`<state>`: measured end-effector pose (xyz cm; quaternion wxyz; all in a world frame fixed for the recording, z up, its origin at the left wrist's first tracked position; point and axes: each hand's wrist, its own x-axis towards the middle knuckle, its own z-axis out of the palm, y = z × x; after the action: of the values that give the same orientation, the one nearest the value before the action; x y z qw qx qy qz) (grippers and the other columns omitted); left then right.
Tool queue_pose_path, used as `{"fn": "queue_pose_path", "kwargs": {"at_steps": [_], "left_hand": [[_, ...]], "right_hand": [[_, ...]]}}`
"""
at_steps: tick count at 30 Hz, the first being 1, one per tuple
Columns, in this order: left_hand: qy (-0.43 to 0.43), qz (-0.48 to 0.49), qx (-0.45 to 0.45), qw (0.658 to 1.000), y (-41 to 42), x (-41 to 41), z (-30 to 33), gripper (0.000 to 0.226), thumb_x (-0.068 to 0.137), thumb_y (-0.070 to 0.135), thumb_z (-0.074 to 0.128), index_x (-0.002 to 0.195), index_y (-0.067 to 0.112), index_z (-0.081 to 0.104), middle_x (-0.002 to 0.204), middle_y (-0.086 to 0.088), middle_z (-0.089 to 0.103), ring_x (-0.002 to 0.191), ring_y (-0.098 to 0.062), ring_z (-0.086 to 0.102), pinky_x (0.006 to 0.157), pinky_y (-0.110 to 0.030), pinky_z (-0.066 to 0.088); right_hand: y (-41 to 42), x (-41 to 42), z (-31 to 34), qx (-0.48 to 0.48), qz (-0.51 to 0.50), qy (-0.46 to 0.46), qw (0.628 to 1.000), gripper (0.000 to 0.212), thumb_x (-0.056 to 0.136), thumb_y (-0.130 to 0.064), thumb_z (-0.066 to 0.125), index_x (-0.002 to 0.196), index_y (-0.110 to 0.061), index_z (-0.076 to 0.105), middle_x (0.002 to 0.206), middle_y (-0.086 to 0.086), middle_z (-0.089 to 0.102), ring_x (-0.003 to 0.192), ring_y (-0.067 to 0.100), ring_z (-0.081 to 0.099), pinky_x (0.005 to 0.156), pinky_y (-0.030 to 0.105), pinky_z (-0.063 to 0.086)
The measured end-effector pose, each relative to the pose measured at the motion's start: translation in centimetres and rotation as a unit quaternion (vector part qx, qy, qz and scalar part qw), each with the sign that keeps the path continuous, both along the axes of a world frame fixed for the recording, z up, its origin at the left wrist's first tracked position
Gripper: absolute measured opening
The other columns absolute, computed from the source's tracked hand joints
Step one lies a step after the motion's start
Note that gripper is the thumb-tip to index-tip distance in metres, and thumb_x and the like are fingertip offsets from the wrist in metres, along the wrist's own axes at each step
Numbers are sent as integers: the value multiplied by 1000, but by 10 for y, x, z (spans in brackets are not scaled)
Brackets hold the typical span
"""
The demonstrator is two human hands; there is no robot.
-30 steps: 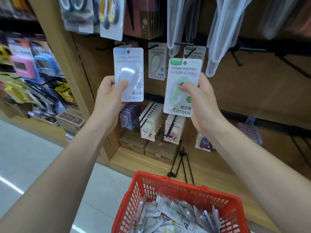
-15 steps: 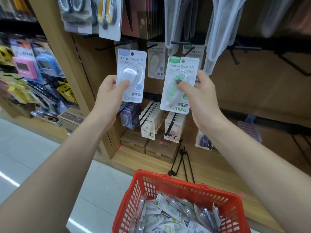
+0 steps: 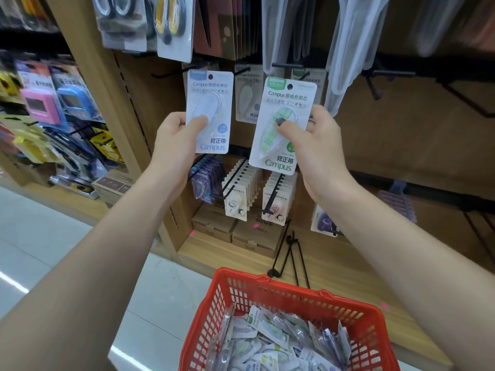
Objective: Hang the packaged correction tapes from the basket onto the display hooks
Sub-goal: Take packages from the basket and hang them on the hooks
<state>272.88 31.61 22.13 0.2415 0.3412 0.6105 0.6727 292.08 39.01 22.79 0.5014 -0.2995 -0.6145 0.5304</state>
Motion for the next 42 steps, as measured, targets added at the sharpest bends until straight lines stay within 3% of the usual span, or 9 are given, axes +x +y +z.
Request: {"fn": "queue_pose_path", "kwargs": {"at_steps": [11,21,25,30,34,37,39,41,42], "left_hand": [[11,20,-19,1000,2,4,11,29,103,26,60,122,5,62,116,-4,74,107,-21,74,103,-51,56],[25,26,-41,998,5,2,3,23,104,29,59,120,12,61,118,-2,73,104,-17,74,98,-44,60],[-39,-14,-35,999,22,-2,-6,21,105,23,59,123,11,59,119,-3,72,95,-13,77,81,-34,65],[-49,-25,-31,998,54,-12,-17,29,105,21,58,134,18,55,119,0,71,90,-6,77,64,-20,60],[-34,-42,-54,997,90,-23,-23,37,105,27,57,141,22,54,121,2,68,108,-13,71,77,-24,59],[-4,-46,-77,996,121,-27,-26,50,106,33,55,153,21,43,131,3,61,114,-14,65,90,-30,59],[7,-41,-93,995,140,-27,-26,56,107,35,53,158,23,35,140,3,50,119,-18,58,87,-30,59],[22,-42,-99,994,157,-27,-27,55,108,35,51,158,24,33,136,3,45,118,-20,53,87,-32,58],[25,-45,-102,993,164,-28,-28,54,108,36,50,158,24,33,135,2,46,117,-20,53,92,-35,57]], "right_hand": [[8,-1,5,-23,-47,-21,998,17,97,-16,70,113,-14,66,110,-2,77,98,15,77,86,48,64],[24,-7,-1,-26,-68,-39,997,20,97,-15,69,117,-17,65,111,-4,76,100,14,75,87,43,64],[34,-15,-6,-30,-93,-37,995,20,100,-18,67,120,-20,66,112,-8,74,98,6,72,76,22,59],[62,-28,-11,-81,-108,-53,989,9,104,-24,60,112,-28,58,116,-5,69,103,12,65,84,23,48],[102,-31,-11,-116,-140,-92,979,10,103,-33,58,108,-27,52,103,-6,63,77,3,56,58,18,38],[127,-30,-14,-123,-144,-101,977,20,102,-37,60,113,-27,47,89,-14,54,70,-2,49,51,11,35],[139,-29,-14,-128,-144,-107,975,27,101,-40,62,119,-24,51,95,-9,60,81,6,59,67,14,49],[148,-30,-15,-133,-149,-122,972,35,99,-42,64,124,-20,55,115,1,66,105,21,67,95,35,57],[152,-30,-16,-134,-151,-127,971,35,99,-43,64,123,-19,55,122,5,68,111,25,67,101,42,56]]}}
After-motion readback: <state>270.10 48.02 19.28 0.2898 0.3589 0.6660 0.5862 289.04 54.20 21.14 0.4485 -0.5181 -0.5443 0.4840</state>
